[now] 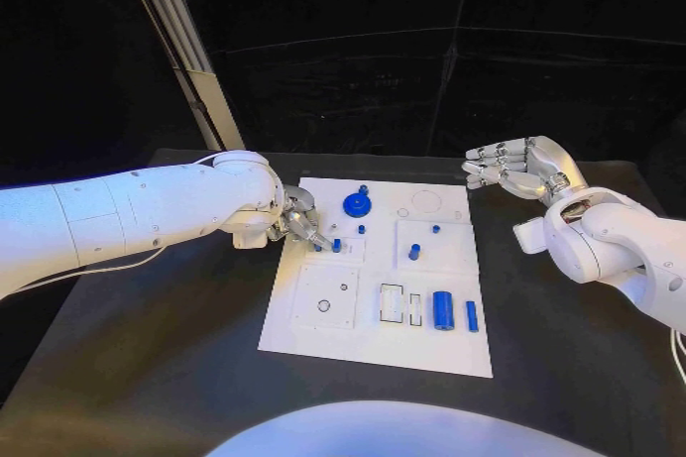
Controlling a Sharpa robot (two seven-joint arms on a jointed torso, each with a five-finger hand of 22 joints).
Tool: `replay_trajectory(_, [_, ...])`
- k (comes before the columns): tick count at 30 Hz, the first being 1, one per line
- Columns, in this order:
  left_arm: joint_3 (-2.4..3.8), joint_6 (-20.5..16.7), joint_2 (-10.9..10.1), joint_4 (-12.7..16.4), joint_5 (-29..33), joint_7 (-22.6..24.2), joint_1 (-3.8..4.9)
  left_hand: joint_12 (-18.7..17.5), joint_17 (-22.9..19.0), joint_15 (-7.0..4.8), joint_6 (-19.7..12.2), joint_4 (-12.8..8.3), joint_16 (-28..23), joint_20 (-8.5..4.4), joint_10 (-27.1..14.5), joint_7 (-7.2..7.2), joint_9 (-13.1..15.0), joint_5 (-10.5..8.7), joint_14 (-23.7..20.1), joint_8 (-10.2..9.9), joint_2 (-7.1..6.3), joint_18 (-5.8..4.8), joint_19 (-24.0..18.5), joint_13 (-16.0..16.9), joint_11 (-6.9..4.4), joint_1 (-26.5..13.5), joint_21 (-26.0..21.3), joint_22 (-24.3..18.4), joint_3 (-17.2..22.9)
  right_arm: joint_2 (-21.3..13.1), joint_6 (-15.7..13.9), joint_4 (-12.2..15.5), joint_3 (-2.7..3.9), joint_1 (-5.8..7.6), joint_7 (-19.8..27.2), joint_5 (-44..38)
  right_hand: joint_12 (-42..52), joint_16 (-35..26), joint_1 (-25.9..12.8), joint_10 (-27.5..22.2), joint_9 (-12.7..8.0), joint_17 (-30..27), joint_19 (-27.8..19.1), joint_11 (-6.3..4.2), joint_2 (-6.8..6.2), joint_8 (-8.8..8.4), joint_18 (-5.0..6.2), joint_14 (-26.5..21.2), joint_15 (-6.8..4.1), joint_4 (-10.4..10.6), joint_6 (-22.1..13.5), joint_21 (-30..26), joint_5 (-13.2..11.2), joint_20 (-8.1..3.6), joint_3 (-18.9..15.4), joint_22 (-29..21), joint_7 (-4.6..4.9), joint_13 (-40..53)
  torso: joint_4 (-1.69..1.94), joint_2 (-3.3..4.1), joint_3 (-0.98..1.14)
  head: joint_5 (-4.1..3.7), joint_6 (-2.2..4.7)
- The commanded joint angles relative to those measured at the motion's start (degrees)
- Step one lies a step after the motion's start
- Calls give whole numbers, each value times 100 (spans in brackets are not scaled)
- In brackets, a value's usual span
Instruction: Assemble the parts on the task board
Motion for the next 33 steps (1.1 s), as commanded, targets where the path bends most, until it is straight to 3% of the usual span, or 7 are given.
replay_trajectory(1, [-14,123,-10,0,15,-96,-18,33,1509,27,40,26,18,38,-2,-4,12,17,616,-11,-47,26,4,9,-8,-68,-30,-7,-37,4,45,6,4,10,24,12,35,-35,-45,-51,-4,-5,31,-4,34,-8,49,-50,4,1,-26,-19,-18,27,-25,-5,14,-9,1,-1,-3,-4,-3])
replay_trajectory(9, [-14,91,-36,3,15,-120,-17,47,1509,16,63,33,18,30,2,-18,24,17,616,8,-76,27,5,12,-20,-267,-36,-6,-191,13,45,-3,3,10,26,12,35,-35,-45,-51,-4,-5,31,-4,34,-8,49,-50,4,1,-26,-19,-18,27,-25,-5,14,-9,2,-1,-5,-15,-4])
replay_trajectory(16, [-12,-54,-79,23,15,-45,-17,56,1509,5,56,26,18,18,-2,-31,40,15,616,25,-58,29,6,5,-30,-509,-49,-10,-585,19,45,-11,3,10,28,12,35,-35,-45,-51,-4,-5,31,-4,34,-8,49,-50,4,1,-26,-19,-18,27,-25,-5,14,-9,3,1,-2,-13,-5])
replay_trajectory(29, [-6,-265,-237,118,174,211,4,33,1509,6,18,-1,18,16,-34,-25,46,18,616,23,32,41,-15,-42,-27,-362,-103,-72,-723,27,48,-25,3,9,31,12,39,-35,-47,-57,-4,-9,31,-2,34,-8,49,-55,6,-2,-32,-26,-19,29,-28,-9,16,-8,1,-2,-3,-24,-16])
replay_trajectory(33, [-3,-431,-292,140,291,421,29,-89,1429,21,-65,2,-22,26,-168,2,48,19,596,8,76,71,-73,-236,-5,-211,-231,-228,-818,27,47,-29,3,9,32,12,39,-35,-47,-57,-4,-9,31,-2,34,-8,49,-55,6,-2,-32,-26,-19,29,-28,-9,16,-8,4,-2,-2,-31,-20])
